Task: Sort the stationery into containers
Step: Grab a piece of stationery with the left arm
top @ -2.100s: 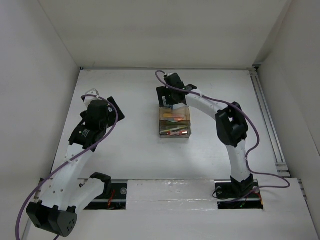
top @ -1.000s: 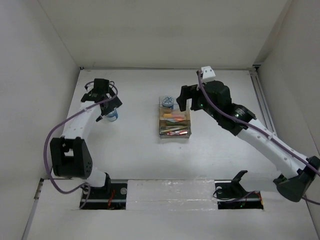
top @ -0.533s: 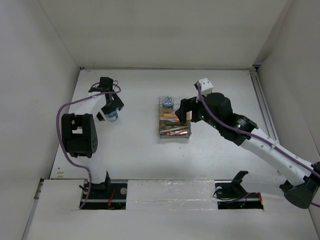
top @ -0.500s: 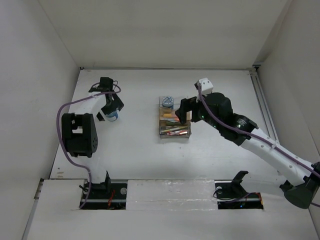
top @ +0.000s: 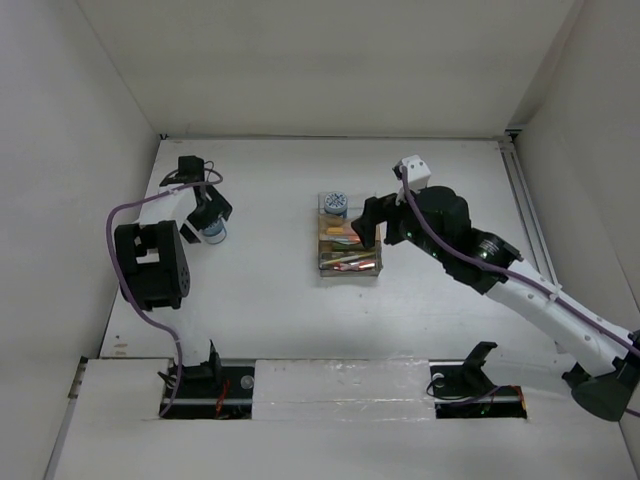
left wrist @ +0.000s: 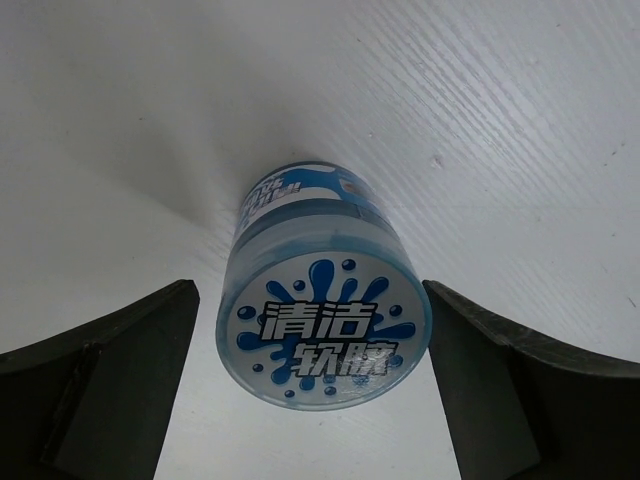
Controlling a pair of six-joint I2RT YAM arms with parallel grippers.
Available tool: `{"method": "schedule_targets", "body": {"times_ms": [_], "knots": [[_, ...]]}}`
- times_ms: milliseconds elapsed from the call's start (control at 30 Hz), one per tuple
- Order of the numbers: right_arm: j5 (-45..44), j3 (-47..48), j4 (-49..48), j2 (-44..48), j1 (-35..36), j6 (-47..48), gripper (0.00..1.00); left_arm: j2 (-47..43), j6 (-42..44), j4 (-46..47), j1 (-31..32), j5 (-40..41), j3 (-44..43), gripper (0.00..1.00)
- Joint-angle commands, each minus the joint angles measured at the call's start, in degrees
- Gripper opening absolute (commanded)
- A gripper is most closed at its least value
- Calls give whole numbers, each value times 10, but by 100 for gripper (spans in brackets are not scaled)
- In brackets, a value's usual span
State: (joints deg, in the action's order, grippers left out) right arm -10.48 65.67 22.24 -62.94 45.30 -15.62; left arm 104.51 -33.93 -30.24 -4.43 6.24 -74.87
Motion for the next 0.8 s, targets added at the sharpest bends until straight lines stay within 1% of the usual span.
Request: {"method": "schedule_targets", "body": {"times_ms": [0,200,300,433,467,533,567,667,733,767], "knots": [[5,8,-31,14,9,1,100,3,-2,4,5,-2,-5,89],[5,8,-31,26,9,1,100,21,-7,4,5,-2,-5,72],[5,8,-31,32,15,1,100,26,-13,4,5,12,-5,53],[0,8,-31,37,15,1,100,32,-13,-2,5,12,-5,2],[-6,8,-26,37,20,1,100,32,-13,-2,5,5,-5,0],[-13,2,-26,43,20,1,100,17,-13,-2,5,5,-5,0],[-13,2,-26,43,20,1,100,-3,-13,-7,24,12,-5,0],[-53,-3,-20,48,20,-6,100,-43,-8,-7,51,18,-19,0],[-67,-3,-15,48,4,-13,100,-83,-2,-13,78,13,-33,0],[-67,-3,-15,42,-5,-20,100,-94,4,-13,92,25,-55,0]]}}
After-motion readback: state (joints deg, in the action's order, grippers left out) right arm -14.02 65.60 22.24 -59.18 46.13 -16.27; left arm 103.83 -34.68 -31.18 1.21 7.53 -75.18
